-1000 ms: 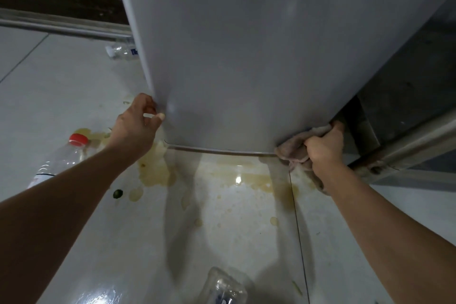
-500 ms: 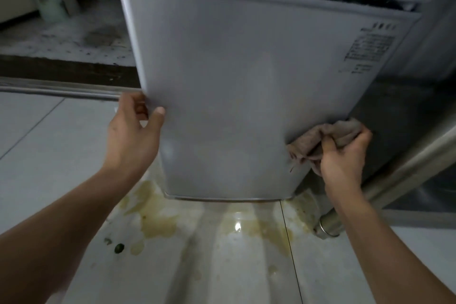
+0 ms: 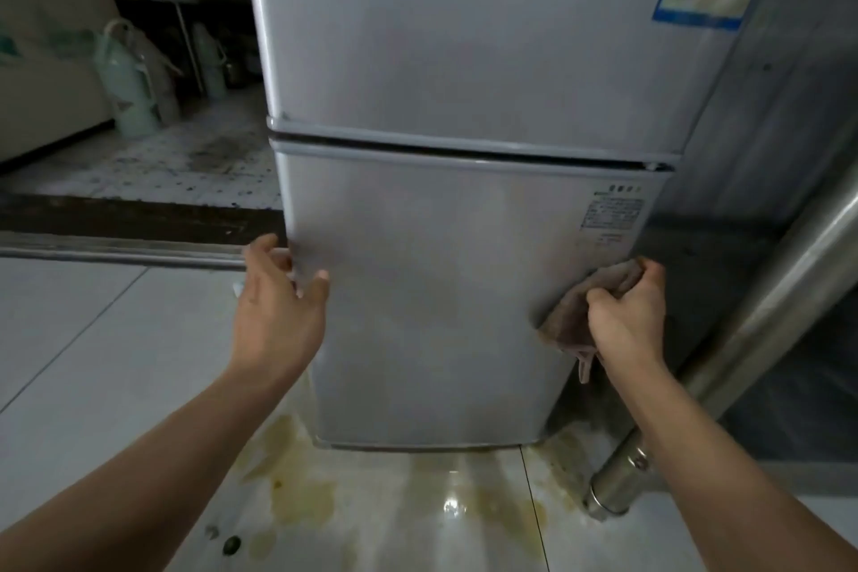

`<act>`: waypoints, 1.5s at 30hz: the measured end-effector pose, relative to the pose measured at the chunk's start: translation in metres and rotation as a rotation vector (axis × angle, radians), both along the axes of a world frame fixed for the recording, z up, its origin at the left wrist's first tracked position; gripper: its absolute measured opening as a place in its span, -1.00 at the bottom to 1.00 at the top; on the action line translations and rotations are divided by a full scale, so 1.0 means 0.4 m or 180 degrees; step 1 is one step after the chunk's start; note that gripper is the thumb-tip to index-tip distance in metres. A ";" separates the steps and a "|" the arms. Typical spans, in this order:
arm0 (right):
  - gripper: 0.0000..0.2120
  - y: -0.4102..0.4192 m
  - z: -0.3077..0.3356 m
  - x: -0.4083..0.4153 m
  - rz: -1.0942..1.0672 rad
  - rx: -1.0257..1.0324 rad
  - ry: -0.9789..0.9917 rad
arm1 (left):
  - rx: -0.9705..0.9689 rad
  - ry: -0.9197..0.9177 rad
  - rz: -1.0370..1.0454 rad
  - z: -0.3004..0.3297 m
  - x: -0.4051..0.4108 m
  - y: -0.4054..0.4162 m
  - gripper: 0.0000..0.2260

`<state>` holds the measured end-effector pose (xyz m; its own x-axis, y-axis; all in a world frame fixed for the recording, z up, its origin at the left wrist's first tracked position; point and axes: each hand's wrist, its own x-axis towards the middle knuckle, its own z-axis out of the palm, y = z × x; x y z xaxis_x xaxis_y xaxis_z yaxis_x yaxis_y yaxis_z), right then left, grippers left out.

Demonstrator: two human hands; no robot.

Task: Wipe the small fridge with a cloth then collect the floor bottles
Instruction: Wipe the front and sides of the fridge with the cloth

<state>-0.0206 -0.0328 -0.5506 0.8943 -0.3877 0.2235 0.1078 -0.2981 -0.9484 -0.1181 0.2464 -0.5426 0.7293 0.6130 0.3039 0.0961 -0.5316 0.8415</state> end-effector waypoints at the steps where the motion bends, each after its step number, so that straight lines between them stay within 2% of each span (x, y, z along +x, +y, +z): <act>1: -0.60 -0.001 0.027 0.003 0.0009 0.0032 -0.0074 | -0.0033 -0.0268 0.0053 0.024 -0.005 -0.014 -0.49; 4: -0.60 -0.002 0.092 0.007 0.0024 0.0161 -0.0141 | 0.0359 -0.0989 0.0042 0.110 -0.026 -0.065 -0.46; 7: -0.57 -0.003 0.142 0.007 0.0028 0.0318 -0.0107 | 0.1410 -0.1372 -0.0293 0.195 -0.029 -0.123 -0.49; 11: -0.58 -0.004 0.199 0.003 -0.0005 0.0501 -0.0165 | 0.2658 -0.0986 -0.0803 0.289 0.006 -0.189 -0.47; 15: -0.57 -0.003 0.248 0.004 -0.0019 0.0654 -0.0303 | 0.3299 -0.0577 -0.0968 0.336 0.033 -0.217 -0.50; 19: -0.61 -0.009 0.280 0.000 0.0058 0.0690 -0.0302 | 0.3520 -0.0575 -0.1013 0.381 0.041 -0.227 -0.50; 24: -0.60 -0.019 0.353 -0.035 -0.0033 0.0587 -0.0718 | 0.3694 -0.0760 -0.1033 0.467 0.049 -0.267 -0.51; 31: -0.59 -0.034 0.576 -0.048 -0.0051 0.0150 -0.1595 | 0.3923 -0.1121 -0.0841 0.610 0.080 -0.323 -0.48; 35: -0.53 -0.030 0.692 -0.001 -0.0298 0.0154 -0.1656 | 0.3984 -0.1185 -0.0683 0.685 0.118 -0.338 -0.44; 37: -0.56 -0.022 0.709 0.020 -0.0176 0.0237 -0.1755 | 0.3968 -0.1079 -0.0634 0.698 0.142 -0.339 -0.39; 41: -0.64 -0.026 0.696 0.046 0.0518 0.0378 -0.1730 | 0.3941 -0.1051 -0.0556 0.679 0.174 -0.331 -0.33; 45: -0.61 -0.031 0.685 0.059 0.0589 0.0254 -0.1803 | 0.3863 -0.1243 -0.0492 0.663 0.186 -0.338 -0.34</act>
<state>0.0030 -0.0451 -0.2764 0.6988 -0.2721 0.6615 0.6462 -0.1563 -0.7470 -0.0436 0.1111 -0.2772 0.5042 -0.2881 0.8141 -0.1772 -0.9572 -0.2290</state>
